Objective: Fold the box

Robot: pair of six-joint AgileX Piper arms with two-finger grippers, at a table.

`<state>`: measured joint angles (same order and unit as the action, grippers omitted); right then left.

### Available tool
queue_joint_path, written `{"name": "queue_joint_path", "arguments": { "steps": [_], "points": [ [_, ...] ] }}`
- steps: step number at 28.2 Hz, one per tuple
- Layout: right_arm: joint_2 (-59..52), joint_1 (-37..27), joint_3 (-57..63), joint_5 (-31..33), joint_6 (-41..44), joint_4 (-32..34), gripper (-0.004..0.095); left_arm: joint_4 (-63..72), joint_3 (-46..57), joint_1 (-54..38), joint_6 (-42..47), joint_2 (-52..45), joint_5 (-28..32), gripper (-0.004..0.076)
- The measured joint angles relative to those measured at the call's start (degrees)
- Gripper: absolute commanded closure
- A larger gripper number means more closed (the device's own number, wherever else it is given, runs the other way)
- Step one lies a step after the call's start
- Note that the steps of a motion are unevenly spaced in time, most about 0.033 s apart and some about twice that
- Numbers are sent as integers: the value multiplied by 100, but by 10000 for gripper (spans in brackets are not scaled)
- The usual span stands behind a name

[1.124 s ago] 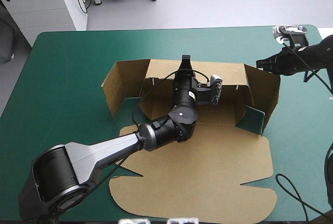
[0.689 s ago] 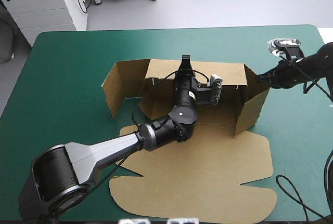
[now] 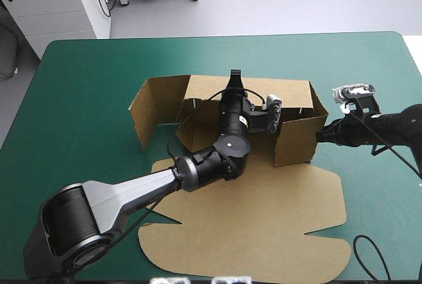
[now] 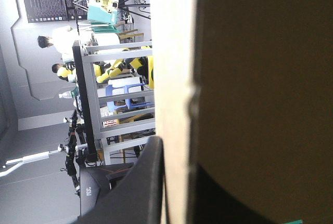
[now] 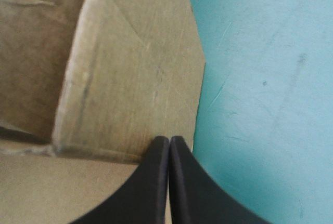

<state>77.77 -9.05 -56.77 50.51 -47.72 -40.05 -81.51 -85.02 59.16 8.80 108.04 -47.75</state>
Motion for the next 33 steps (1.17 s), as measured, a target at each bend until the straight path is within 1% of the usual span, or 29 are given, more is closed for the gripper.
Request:
{"name": "queue_joint_path", "arguments": {
  "steps": [2,3,4,5,6,8,10,18,23,28,29,31,33],
  "points": [
    [-50,0,115,-107,-296,-194,898,0,0,0,0,0,0,731],
    [-57,0,135,-112,-383,-222,861,0,0,0,0,0,0,731],
    [-57,0,141,-112,-465,-244,782,0,0,0,0,0,0,731],
    [-60,0,141,-113,-554,-250,668,0,0,0,0,0,0,731],
    [-67,0,141,-92,-684,-250,613,0,0,0,0,0,0,731],
    [-72,0,141,-49,-827,-244,517,0,0,0,0,0,0,731],
    [-72,0,141,7,-966,-212,489,0,0,0,0,0,0,731],
    [-75,0,141,192,-1677,-210,486,0,0,0,0,0,0,731],
    [-75,14,141,73,-2180,-638,486,0,0,0,0,0,10,731],
    [-20,394,141,-164,-2549,-915,493,0,0,0,0,0,13,731],
    [5,464,141,-260,-2556,-936,510,0,0,0,0,0,13,731],
    [77,600,141,-581,-2508,-977,589,0,0,0,0,0,13,731],
    [138,661,141,-997,-2247,-1005,761,0,0,0,0,0,13,731]
  ]
}}
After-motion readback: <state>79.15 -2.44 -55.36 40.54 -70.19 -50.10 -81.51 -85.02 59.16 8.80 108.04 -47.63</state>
